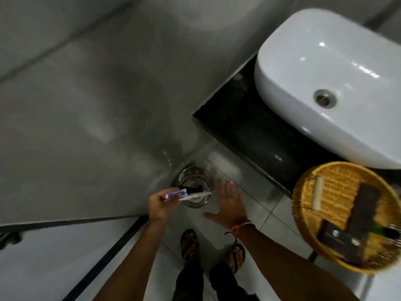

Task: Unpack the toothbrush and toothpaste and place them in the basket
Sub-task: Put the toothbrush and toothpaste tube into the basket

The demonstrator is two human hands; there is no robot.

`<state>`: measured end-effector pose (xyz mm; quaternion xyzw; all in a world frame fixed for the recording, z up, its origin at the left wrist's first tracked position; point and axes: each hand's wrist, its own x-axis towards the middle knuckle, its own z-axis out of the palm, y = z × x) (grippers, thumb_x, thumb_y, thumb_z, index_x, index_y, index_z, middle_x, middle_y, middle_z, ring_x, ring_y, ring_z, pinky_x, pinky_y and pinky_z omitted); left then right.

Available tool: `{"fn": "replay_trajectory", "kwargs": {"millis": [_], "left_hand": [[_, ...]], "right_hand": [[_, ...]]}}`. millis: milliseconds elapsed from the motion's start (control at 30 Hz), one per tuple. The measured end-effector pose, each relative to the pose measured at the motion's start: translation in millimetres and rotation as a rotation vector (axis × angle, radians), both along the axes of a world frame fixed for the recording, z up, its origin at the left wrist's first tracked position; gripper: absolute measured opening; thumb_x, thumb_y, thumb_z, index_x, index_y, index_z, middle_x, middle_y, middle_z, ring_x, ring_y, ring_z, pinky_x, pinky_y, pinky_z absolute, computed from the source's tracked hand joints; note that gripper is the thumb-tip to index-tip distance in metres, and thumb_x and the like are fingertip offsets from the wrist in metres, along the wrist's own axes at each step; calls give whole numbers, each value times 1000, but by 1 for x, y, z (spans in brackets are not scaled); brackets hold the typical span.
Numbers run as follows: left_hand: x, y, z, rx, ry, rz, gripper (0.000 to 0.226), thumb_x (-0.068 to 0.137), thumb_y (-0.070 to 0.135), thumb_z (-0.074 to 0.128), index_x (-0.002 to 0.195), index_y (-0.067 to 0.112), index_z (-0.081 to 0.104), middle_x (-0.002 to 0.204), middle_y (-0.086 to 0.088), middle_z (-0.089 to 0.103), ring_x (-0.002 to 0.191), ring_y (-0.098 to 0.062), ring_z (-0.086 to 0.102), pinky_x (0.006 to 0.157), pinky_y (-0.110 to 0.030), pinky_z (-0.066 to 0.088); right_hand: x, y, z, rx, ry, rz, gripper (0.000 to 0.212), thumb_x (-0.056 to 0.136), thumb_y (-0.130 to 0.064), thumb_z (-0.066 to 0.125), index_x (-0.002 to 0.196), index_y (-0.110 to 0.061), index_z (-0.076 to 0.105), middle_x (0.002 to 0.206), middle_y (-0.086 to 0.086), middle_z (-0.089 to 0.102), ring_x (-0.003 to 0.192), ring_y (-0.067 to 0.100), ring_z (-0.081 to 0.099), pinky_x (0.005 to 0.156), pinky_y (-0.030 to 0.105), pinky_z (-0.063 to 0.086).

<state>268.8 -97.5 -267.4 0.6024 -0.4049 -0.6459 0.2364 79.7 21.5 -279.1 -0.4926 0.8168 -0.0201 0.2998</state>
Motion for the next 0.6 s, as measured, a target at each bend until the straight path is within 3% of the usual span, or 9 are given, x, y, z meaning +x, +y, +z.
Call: {"fn": "replay_trajectory", "kwargs": {"millis": [100, 200, 267, 333, 433, 500, 600], "left_hand": [[-12, -5, 54, -153, -7, -255, 21, 82, -12, 74, 102, -8, 75, 62, 9, 78, 61, -6, 73, 61, -28, 61], [-25, -9, 114, -186, 64, -420, 16, 77, -4, 83, 91, 3, 82, 71, 3, 81, 66, -9, 76, 57, -20, 59], [-38, -10, 151, -199, 122, -555, 19, 71, 2, 88, 87, 11, 83, 77, 0, 83, 72, -12, 77, 60, -19, 60], [-56, -11, 183, -268, 101, -695, 22, 68, 6, 89, 87, 14, 83, 77, 3, 83, 71, -10, 77, 61, -18, 58], [-93, -14, 220, -313, 91, -827, 27, 74, -3, 85, 95, 13, 78, 77, -1, 81, 67, -11, 75, 60, -19, 58], [-123, -14, 243, -418, 118, -856, 27, 73, -10, 82, 92, 7, 73, 72, -3, 76, 57, -9, 70, 54, -19, 56], [-162, -5, 262, -504, 167, -800, 20, 72, -10, 84, 88, -4, 72, 71, -5, 74, 56, -7, 66, 53, -17, 54]], "right_hand": [[5, 2, 72, -215, -101, -4, 83, 77, -55, 67, 150, -29, 37, 154, 5, 46, 142, 26, 45, 110, 25, 24], [8, 13, 141, -302, -142, -14, 46, 88, -33, 63, 134, -26, 59, 132, 5, 67, 118, 25, 65, 99, 28, 48], [6, 25, 170, -303, -77, 9, 32, 96, -30, 55, 127, -24, 65, 122, 6, 73, 109, 27, 69, 94, 38, 55], [0, 40, 196, -340, -35, 10, 28, 103, -27, 46, 117, -17, 68, 109, 9, 75, 96, 27, 71, 83, 39, 56], [-10, 67, 224, -486, -144, -112, 31, 106, -23, 44, 97, -8, 70, 90, 12, 74, 72, 17, 60, 63, 19, 41], [-18, 90, 238, -545, -169, -213, 28, 105, -22, 45, 96, -11, 69, 84, 4, 69, 71, 12, 55, 62, 11, 34], [-31, 127, 245, -601, -229, -389, 23, 101, -22, 42, 92, -26, 63, 75, -15, 60, 65, -2, 53, 64, 23, 41]]}}
